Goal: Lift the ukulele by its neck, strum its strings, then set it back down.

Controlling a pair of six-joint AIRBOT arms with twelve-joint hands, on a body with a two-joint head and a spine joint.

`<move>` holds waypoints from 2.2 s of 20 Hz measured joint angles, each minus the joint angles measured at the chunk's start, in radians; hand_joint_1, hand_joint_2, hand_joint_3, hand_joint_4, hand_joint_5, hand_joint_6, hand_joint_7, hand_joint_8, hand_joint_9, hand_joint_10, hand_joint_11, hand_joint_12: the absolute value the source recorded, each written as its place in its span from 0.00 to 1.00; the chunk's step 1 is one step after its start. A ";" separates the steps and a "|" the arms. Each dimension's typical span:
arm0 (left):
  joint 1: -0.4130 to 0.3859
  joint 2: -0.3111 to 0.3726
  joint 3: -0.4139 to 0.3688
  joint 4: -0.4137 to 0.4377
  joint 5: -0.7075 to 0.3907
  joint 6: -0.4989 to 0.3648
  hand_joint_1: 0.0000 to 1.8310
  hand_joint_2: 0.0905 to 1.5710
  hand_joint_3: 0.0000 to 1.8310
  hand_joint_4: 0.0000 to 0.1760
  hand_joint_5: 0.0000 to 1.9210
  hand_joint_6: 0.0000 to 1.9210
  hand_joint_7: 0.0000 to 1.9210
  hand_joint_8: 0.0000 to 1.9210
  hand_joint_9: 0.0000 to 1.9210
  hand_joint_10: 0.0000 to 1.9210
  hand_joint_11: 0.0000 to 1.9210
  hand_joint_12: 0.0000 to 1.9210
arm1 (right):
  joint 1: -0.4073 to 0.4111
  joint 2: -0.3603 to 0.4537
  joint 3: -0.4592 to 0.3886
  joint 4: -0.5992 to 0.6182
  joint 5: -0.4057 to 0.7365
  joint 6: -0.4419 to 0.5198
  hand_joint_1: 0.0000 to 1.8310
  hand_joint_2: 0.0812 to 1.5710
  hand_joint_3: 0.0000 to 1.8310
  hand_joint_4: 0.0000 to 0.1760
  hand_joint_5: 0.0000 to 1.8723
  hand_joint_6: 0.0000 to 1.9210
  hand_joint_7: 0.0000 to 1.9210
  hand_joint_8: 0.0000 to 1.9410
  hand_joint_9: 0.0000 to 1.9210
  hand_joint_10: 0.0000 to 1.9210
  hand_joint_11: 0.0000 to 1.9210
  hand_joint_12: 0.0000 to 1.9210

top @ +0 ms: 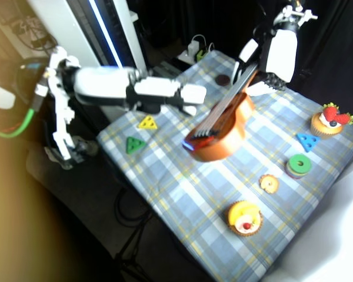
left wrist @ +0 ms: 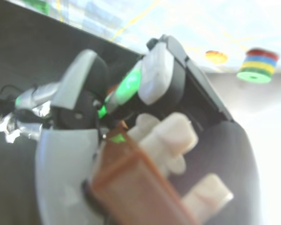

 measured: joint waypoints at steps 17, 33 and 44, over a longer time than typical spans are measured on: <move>0.037 -0.019 -0.051 0.170 -0.001 -0.040 0.58 0.80 0.00 0.00 0.36 0.77 0.30 0.96 0.36 1.00 0.43 1.00 | 0.000 0.013 -0.002 0.016 0.024 0.001 0.25 0.86 0.00 0.00 0.17 0.00 0.03 0.00 0.00 0.00 0.00 0.00; 0.037 0.020 -0.138 0.256 -0.077 0.019 0.43 0.75 0.00 0.31 0.08 0.00 0.03 0.00 0.03 0.09 0.00 0.62 | -0.005 0.013 -0.002 0.016 0.022 0.001 0.23 0.85 0.00 0.11 0.12 0.00 0.02 0.00 0.00 0.00 0.00 0.00; -0.093 0.188 -0.294 -0.153 -0.211 0.462 0.34 0.79 0.01 0.09 0.00 0.00 0.00 0.00 0.00 0.00 0.00 0.00 | -0.058 0.040 -0.014 0.064 0.088 0.002 0.19 0.84 0.00 0.59 0.00 0.00 0.00 0.00 0.00 0.00 0.00 0.00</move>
